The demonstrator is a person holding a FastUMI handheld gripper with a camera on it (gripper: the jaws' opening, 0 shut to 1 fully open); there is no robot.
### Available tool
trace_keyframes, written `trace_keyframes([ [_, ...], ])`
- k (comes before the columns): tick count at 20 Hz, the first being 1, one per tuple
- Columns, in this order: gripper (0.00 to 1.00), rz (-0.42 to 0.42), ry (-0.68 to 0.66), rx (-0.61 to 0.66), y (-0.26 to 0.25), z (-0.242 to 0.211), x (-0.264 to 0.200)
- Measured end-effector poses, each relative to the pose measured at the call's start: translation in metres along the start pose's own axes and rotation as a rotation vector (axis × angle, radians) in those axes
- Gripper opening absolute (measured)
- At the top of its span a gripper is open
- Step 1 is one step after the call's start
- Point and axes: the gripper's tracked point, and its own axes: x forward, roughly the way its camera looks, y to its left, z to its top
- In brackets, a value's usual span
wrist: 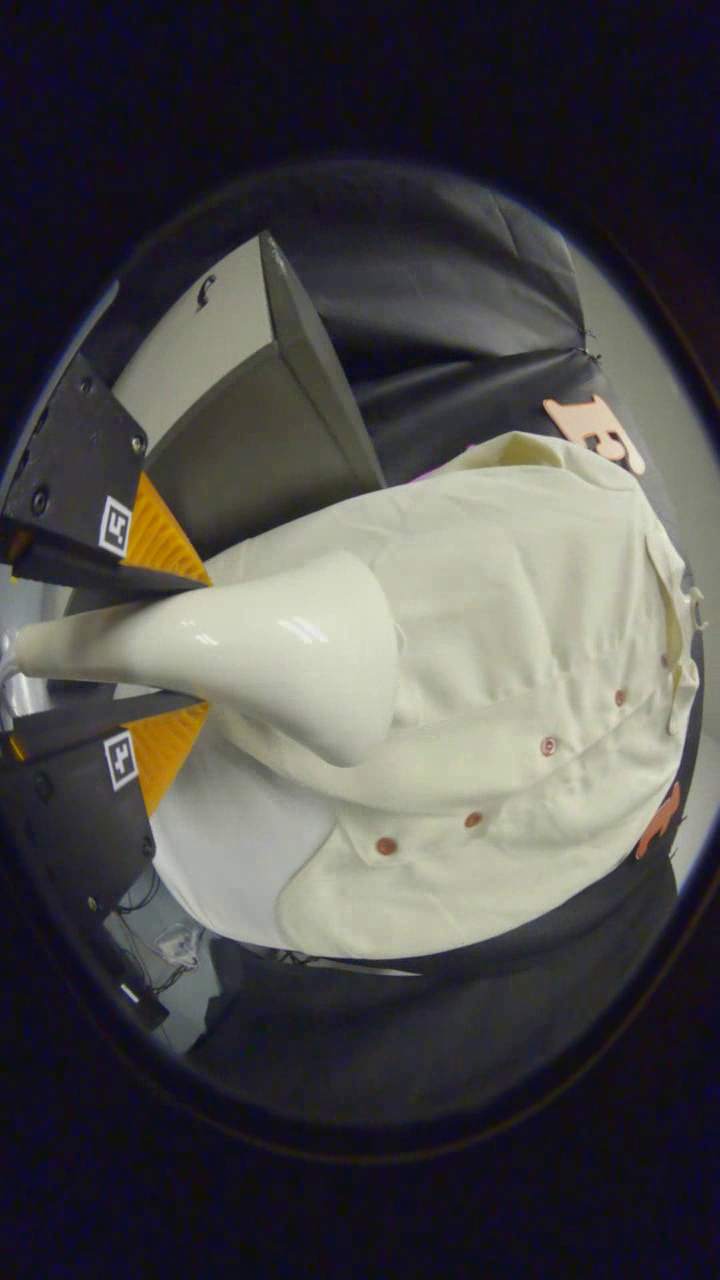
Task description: Iron the clothes twice with a garment steamer, once on the left side and once on the right side.
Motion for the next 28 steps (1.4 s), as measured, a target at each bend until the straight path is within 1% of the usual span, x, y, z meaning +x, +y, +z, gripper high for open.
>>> trace_keyframes([
  [7,0.49,-0.024,-0.124,-0.059,-0.029,0.121,-0.038],
  [11,0.49,-0.072,-0.206,-0.053,-0.054,0.194,-0.039],
  [13,0.49,-0.113,-0.254,-0.046,-0.071,0.228,-0.037],
  [16,0.48,-0.148,-0.326,-0.016,-0.093,0.271,-0.035],
  [18,0.48,-0.178,-0.354,0.009,-0.109,0.289,-0.023],
  [21,0.48,-0.207,-0.358,0.046,-0.132,0.295,-0.006],
  [22,0.48,-0.208,-0.372,0.060,-0.138,0.297,-0.003],
  [24,0.48,-0.177,-0.398,0.081,-0.143,0.301,0.002],
  [28,0.48,-0.183,-0.379,0.113,-0.165,0.286,0.012],
])
